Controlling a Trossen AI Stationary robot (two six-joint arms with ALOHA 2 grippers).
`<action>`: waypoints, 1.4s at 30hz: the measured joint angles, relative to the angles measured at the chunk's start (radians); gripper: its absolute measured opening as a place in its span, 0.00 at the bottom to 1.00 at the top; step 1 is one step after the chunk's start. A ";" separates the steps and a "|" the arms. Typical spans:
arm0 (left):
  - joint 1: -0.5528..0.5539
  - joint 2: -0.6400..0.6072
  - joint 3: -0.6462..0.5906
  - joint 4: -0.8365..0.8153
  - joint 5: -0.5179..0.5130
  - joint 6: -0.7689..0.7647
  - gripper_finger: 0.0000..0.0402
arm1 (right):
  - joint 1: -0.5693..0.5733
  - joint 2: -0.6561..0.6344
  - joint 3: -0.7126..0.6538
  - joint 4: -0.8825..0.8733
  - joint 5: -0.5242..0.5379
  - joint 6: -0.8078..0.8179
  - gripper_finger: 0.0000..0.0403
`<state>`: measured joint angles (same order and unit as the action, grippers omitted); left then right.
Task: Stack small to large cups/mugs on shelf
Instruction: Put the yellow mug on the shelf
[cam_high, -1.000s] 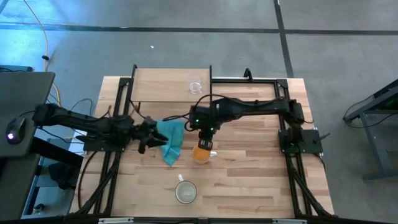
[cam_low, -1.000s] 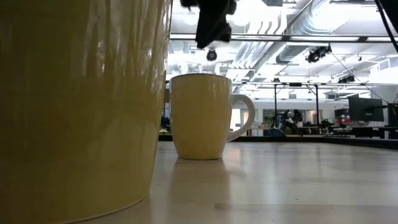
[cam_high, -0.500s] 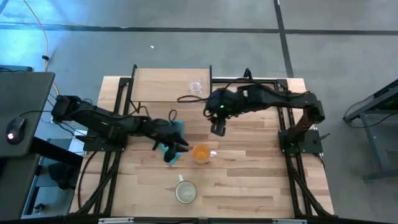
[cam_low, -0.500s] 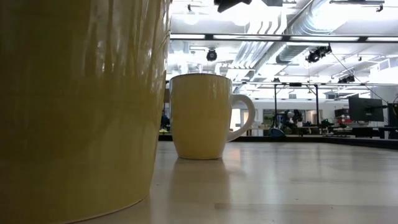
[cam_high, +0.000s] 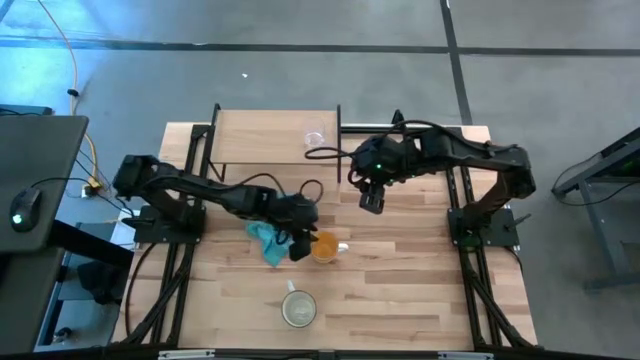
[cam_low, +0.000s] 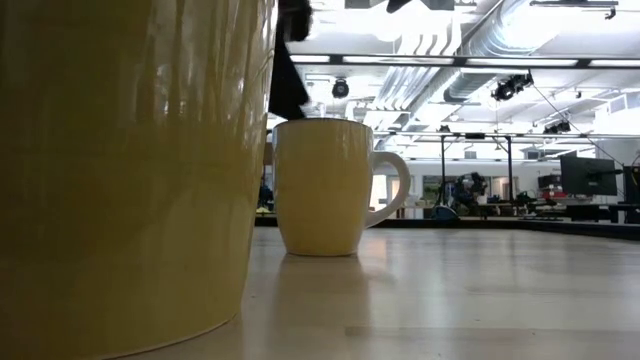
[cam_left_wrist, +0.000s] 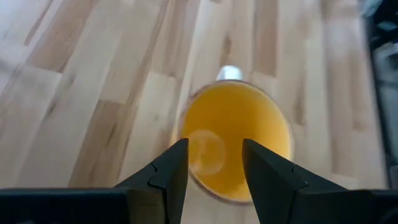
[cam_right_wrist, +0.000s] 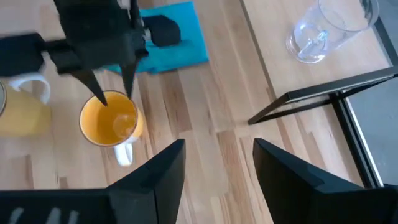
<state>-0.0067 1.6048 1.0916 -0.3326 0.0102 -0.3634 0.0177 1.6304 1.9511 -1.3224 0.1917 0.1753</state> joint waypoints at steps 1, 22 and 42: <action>0.000 0.013 0.015 -0.026 -0.004 0.001 0.34 | 0.000 -0.002 0.000 -0.002 0.000 0.000 0.45; 0.001 0.130 0.105 -0.112 -0.073 0.019 0.34 | 0.003 -0.005 0.000 -0.058 -0.044 -0.018 0.45; 0.001 0.153 0.105 -0.130 -0.085 0.019 0.31 | 0.003 -0.004 0.000 -0.057 -0.045 -0.019 0.45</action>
<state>-0.0059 1.7580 1.1961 -0.4622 -0.0750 -0.3443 0.0204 1.6260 1.9511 -1.3792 0.1471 0.1562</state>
